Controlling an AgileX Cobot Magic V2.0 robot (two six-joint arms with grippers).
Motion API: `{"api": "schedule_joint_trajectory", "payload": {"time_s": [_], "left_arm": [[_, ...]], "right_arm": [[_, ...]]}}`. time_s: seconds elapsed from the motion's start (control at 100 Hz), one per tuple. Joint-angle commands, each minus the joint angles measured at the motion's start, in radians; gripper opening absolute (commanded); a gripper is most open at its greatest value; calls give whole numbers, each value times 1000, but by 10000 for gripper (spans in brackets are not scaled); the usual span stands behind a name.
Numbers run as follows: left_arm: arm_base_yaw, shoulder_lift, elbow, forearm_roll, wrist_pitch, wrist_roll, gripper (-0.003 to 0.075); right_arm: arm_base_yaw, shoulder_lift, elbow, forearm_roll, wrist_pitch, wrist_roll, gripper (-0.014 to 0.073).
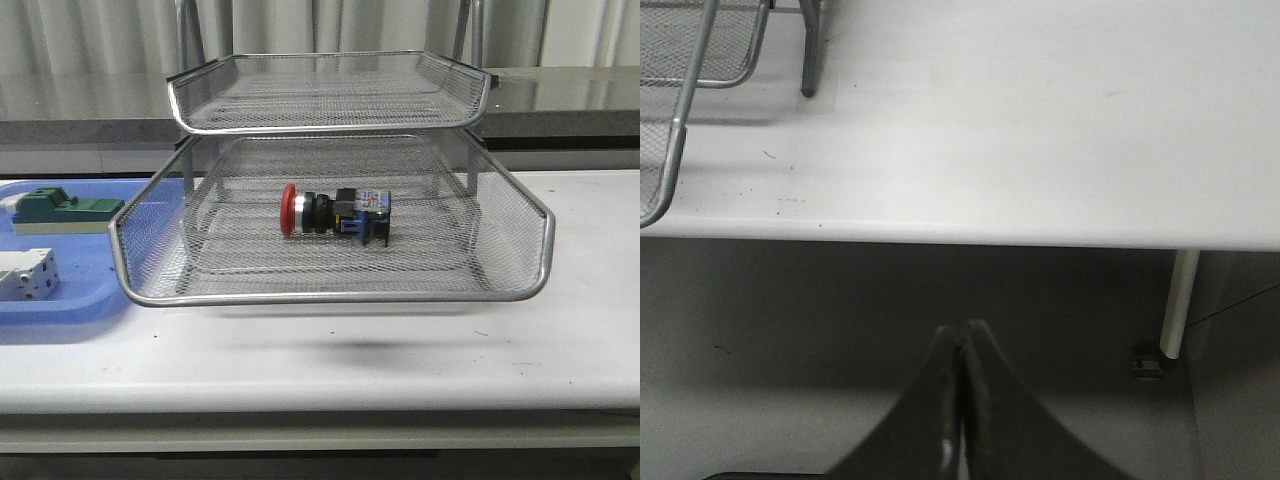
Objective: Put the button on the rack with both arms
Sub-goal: 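Raise the left gripper away from the rack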
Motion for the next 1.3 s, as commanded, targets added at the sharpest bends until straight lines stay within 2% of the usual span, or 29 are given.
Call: {"api": "schedule_joint_trajectory", "payload": {"time_s": [0.0, 0.32, 0.5, 0.71, 0.88, 1.29], "left_arm": [[1, 6, -27, -8, -79, -8, -20], [1, 6, -27, -8, -79, -8, -20], [1, 6, -27, -8, -79, -8, -20], [1, 6, -27, -8, -79, -8, -20], [1, 6, -27, -8, -79, -8, -20], [1, 6, -27, -8, -79, -8, -20]], "right_arm": [[-1, 1, -34, -16, -52, -1, -70], [-1, 1, -34, -7, -53, -1, -70], [-1, 1, -34, 6, -136, -1, -70], [-1, 7, -34, 152, -236, -1, -70], [-1, 112, -34, 304, -209, -31, -69], [2, 439, -34, 588, -179, -305, -69]]}}
